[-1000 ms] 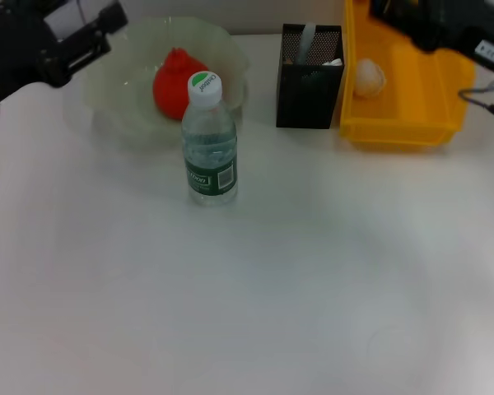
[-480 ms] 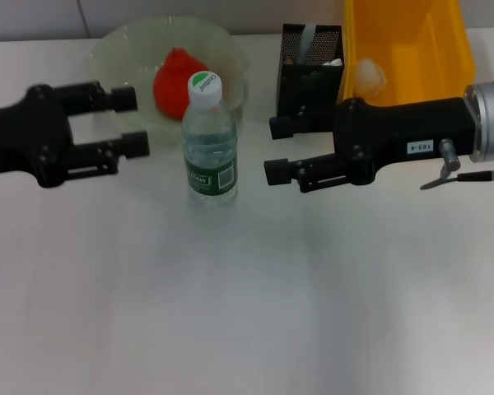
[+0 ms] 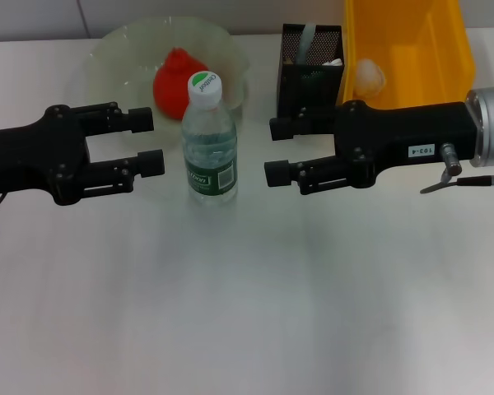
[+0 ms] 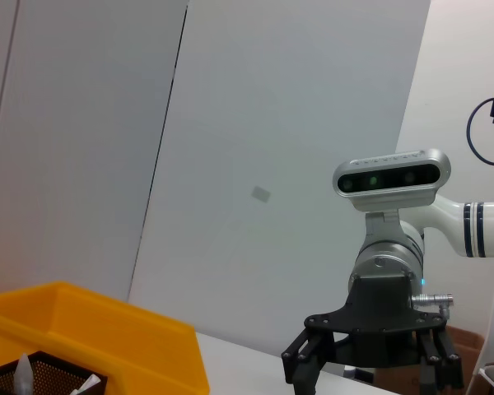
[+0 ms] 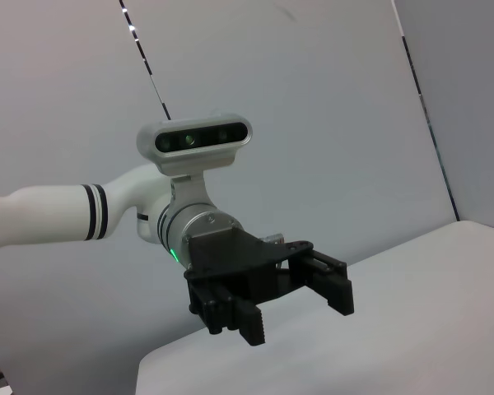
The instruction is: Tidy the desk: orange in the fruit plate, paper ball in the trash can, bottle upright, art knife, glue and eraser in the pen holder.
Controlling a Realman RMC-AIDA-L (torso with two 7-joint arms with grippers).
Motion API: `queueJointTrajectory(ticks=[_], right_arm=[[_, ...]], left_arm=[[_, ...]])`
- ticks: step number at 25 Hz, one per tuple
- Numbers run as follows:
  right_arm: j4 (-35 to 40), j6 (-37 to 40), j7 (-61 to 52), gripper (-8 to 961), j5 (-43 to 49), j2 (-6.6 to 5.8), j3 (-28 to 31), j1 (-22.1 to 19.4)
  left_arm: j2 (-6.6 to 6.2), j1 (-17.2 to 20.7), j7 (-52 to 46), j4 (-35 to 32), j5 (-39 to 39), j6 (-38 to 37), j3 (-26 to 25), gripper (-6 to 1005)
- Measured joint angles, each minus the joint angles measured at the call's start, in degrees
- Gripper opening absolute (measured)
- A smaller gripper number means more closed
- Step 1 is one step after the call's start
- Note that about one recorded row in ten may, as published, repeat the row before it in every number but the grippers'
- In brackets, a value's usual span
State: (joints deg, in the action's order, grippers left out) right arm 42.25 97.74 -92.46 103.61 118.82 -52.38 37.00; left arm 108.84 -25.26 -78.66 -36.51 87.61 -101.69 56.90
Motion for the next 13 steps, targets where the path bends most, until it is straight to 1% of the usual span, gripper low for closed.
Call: queueJointTrajectory(ticks=[13], right_arm=[[-0.29,-0.35,-0.29,824,-0.08,0.09,0.0,0.0]], left_arm=[[0.47,0.21,0.0,-0.31,0.11,-0.09,-0.03,673]])
